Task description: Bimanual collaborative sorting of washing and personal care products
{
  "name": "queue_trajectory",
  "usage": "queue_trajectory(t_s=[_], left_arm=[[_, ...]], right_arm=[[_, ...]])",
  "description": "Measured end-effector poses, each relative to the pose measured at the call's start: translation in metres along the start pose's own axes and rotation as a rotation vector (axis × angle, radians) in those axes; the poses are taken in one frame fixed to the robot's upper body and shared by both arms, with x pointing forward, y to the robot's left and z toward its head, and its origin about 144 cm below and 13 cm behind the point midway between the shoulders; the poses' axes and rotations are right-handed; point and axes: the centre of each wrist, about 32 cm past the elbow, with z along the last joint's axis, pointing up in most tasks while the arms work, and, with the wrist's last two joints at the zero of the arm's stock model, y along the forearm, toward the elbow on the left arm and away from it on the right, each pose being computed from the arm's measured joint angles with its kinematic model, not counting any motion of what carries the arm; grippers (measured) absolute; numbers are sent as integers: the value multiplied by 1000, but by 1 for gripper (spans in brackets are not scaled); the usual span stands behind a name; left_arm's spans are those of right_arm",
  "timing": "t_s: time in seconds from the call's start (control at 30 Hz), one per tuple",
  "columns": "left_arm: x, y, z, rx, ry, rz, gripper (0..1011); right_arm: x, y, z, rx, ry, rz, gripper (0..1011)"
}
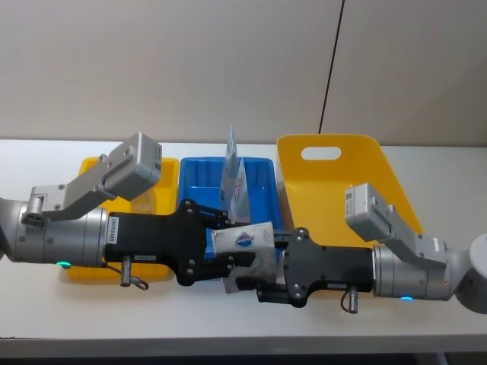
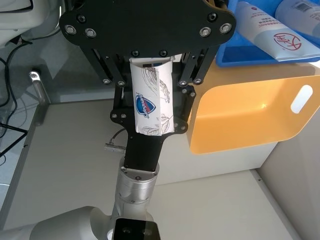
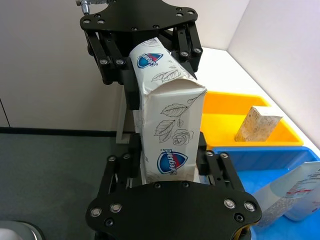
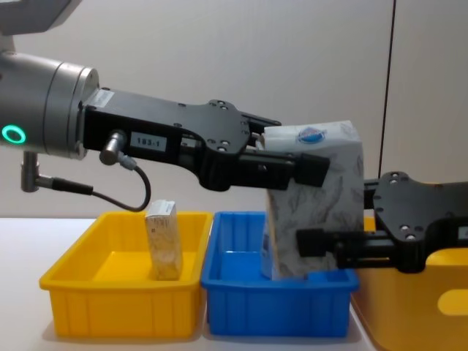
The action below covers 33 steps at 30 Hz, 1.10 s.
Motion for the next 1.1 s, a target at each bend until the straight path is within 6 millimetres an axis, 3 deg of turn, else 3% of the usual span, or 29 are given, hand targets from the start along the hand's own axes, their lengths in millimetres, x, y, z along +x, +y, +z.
queue_trajectory(t_s=[0.23,0.43,1.1], left_arm=[[0,0,0,0,0,2,365],[0,0,0,0,0,2,367],[0,0,0,1,1,-1,939]], right_arm=[[0,1,0,1,2,1,416],[0,2,0,1,2,1,385],[-3,-4,-1,-3,-1,-20,370]])
